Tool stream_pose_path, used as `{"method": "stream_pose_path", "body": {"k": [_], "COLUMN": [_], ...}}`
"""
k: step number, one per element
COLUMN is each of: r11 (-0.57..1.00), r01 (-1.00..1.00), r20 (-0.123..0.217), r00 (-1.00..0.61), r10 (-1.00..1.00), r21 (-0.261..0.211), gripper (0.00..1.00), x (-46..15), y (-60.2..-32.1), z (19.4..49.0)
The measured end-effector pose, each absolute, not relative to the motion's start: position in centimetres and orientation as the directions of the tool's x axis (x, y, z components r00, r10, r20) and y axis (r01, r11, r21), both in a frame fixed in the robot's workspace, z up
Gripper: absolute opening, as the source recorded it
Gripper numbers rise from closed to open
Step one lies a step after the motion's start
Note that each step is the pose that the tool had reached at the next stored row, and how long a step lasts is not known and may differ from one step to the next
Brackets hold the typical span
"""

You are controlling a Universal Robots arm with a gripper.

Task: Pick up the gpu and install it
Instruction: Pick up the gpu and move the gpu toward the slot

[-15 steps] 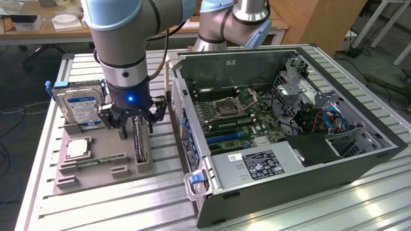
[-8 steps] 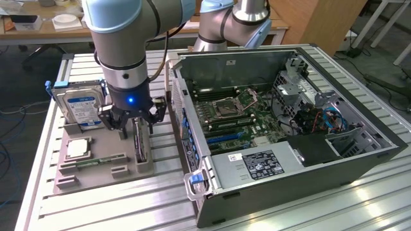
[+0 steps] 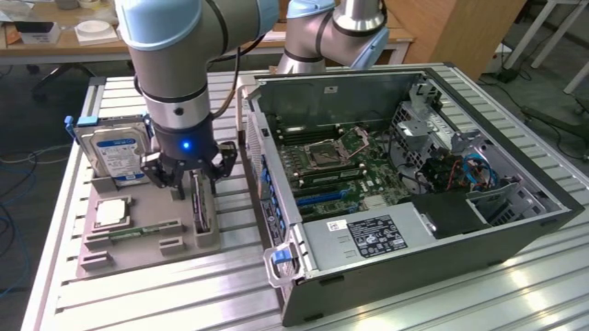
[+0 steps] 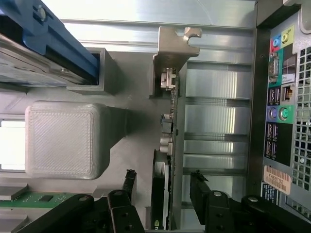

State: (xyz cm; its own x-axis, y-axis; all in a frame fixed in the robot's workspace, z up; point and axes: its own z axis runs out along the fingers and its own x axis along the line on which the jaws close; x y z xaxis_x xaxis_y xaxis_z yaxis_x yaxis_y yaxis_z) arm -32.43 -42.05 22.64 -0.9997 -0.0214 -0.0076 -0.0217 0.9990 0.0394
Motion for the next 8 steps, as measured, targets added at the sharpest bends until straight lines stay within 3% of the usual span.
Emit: {"method": "stream_pose_path", "body": {"k": [4,5,8], "r11": [0.999,0.999,0.999], "r01": [-0.022,-0.022,-0.022], "r20": [-0.008,-0.008,-0.008], "r00": [-1.0,-1.0,-1.0], "r10": [-0.022,-0.022,-0.021], "r21": [0.039,0.039,0.039], "gripper": [0.55,0.48,0.46], "x": [-32.67,-32.67,-32.69], "y": [-42.05,-42.05,-42.05], "z": [22.6,22.59,22.54]}}
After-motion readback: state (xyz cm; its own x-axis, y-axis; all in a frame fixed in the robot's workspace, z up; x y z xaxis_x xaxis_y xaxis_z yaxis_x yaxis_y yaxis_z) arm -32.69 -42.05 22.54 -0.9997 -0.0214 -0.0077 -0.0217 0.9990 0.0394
